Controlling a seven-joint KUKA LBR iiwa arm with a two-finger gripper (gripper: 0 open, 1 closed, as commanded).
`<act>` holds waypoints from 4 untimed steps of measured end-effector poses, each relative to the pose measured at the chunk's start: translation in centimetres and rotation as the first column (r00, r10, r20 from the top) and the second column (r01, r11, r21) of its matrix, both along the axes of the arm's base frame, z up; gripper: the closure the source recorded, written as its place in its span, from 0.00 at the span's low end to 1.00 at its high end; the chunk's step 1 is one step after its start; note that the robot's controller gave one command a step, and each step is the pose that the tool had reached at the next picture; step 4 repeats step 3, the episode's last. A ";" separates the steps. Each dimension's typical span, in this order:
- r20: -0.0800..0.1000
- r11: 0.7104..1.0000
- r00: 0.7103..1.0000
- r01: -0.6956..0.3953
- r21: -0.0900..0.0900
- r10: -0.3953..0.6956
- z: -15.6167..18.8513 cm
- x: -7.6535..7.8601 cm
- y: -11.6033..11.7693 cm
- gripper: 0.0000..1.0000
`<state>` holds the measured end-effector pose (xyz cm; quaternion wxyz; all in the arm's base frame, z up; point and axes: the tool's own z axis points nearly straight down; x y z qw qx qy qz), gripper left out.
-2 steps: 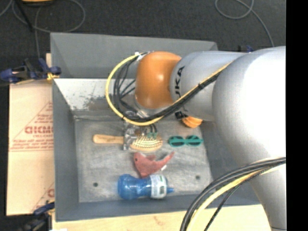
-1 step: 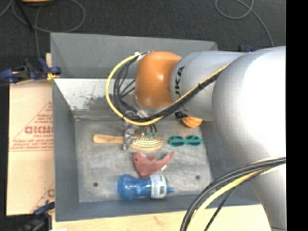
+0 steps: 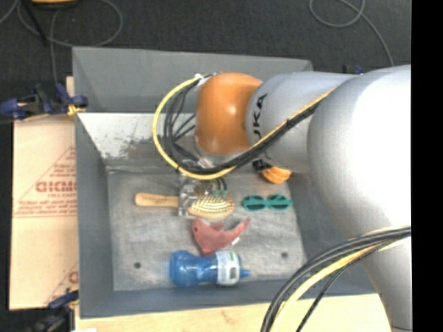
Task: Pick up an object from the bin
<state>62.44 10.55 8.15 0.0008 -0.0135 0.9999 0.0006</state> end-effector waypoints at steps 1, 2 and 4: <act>-0.003 1.000 1.000 0.000 0.000 0.000 1.5 -0.1 0.0 1.00; 0.000 1.000 1.000 0.000 0.000 0.000 2.9 0.0 0.0 1.00; 0.003 1.000 1.000 0.001 0.001 -0.001 3.9 0.1 0.0 1.00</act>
Offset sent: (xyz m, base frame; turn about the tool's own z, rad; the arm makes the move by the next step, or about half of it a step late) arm 0.0001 0.0000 0.0614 0.0000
